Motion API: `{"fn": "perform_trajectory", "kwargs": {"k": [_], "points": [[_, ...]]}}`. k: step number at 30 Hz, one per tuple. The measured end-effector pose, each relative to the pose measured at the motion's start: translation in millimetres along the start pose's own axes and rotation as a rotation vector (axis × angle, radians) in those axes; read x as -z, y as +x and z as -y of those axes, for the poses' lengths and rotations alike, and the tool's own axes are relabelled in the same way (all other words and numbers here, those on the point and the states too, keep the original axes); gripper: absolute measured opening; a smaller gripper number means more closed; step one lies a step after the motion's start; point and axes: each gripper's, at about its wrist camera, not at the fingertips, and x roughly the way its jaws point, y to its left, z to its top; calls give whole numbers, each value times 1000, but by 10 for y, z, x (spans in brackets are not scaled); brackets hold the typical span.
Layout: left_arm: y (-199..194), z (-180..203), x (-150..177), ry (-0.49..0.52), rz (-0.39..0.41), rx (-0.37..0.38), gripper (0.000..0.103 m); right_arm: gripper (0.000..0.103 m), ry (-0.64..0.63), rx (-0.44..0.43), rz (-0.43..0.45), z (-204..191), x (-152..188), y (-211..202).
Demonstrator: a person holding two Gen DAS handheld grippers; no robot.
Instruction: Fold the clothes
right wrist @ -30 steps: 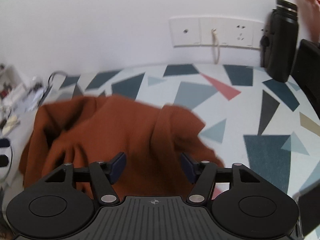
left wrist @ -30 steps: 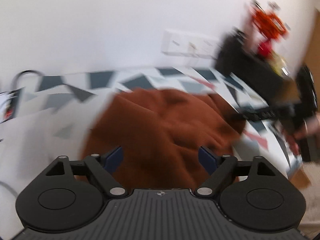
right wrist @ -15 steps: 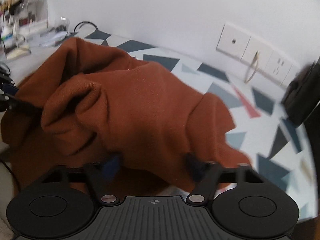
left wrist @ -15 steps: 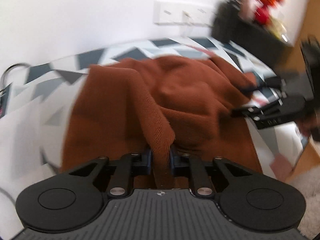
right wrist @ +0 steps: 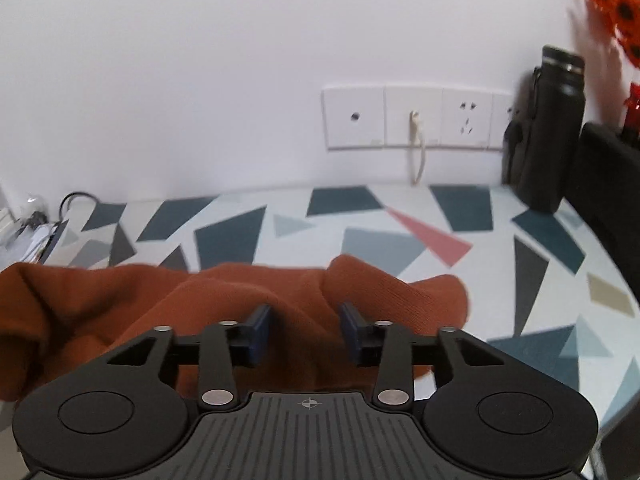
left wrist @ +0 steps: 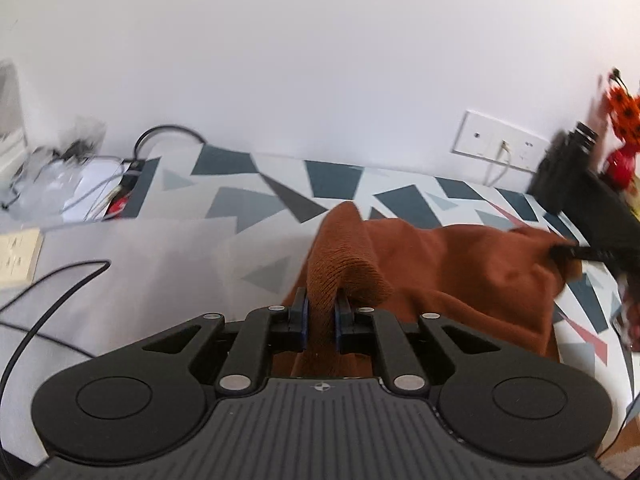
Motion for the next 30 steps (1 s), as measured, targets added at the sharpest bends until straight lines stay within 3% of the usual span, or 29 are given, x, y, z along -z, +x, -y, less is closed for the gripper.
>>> {"fn": "perform_trajectory", "kwargs": {"k": [2, 9, 15, 17, 20, 21, 22, 26, 30], "points": [[21, -43, 30, -14, -8, 13, 12, 66, -4, 12, -22, -22, 105, -72], [40, -123, 102, -20, -23, 86, 12, 65, 83, 0, -194, -17, 775, -325], [17, -242, 105, -55, -24, 133, 12, 61, 52, -22, -315, -325, 1165, -293], [-5, -264, 111, -69, -24, 151, 12, 54, -32, 12, -318, -493, 1196, -282], [-27, -313, 151, -131, -27, 193, 12, 29, -101, 2, -317, -637, 1220, -297], [-35, -320, 170, -145, -28, 204, 12, 15, -97, -1, -321, -639, 1209, -298], [-51, -319, 184, -148, -25, 210, 12, 11, -92, -3, -324, -630, 1191, -297], [-166, -353, 209, -160, 5, 215, 12, 7, -37, -15, -331, -446, 1122, -265], [-284, -447, 226, -192, 15, 231, 12, 7, -43, 44, -324, -254, 1076, -304]]}}
